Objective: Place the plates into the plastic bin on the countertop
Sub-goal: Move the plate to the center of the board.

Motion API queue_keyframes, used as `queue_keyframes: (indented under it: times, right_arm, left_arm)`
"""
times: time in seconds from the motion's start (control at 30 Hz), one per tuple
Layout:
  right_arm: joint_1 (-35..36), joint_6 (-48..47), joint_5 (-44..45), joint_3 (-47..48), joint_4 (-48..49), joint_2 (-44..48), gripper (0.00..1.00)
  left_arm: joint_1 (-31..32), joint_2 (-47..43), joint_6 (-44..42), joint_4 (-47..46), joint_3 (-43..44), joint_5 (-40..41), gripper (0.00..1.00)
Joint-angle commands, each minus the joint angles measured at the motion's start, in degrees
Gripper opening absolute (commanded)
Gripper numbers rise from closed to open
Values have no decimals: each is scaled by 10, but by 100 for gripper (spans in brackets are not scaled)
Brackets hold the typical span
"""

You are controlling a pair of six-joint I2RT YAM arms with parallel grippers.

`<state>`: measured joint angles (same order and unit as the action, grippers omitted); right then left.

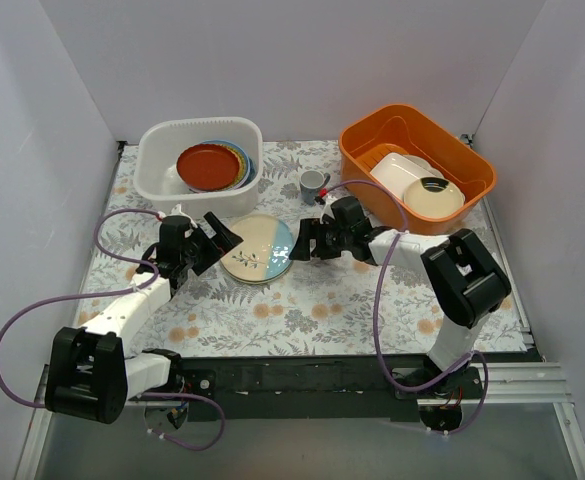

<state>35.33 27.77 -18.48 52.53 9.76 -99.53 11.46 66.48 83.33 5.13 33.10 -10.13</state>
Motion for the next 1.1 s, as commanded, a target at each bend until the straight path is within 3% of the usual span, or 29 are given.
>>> queue_keyframes:
  times: [0.0,0.57,0.67,0.8,0.9,1.07]
  right_arm:
    - [0,19,7,47,32,-37,84]
    - [52,21,137,104,-16,-131,53]
    - [60,13,156,113,-40,-143,40]
    - [60,3,178,98,-56,-136,14]
    - [60,-10,204,72,-69,-117,6]
    - [54,-24,220,14,-69,-73,2]
  left_arm:
    - [2,-1,-15,-11,-4,-7,98]
    - [2,-21,-23,9,0,-7,98]
    - [2,-28,-21,13,0,-9,98]
    - [2,-32,-24,23,3,1,98]
    - [1,-28,-25,28,-2,7,98]
    - [2,-16,-24,16,-20,1,98]
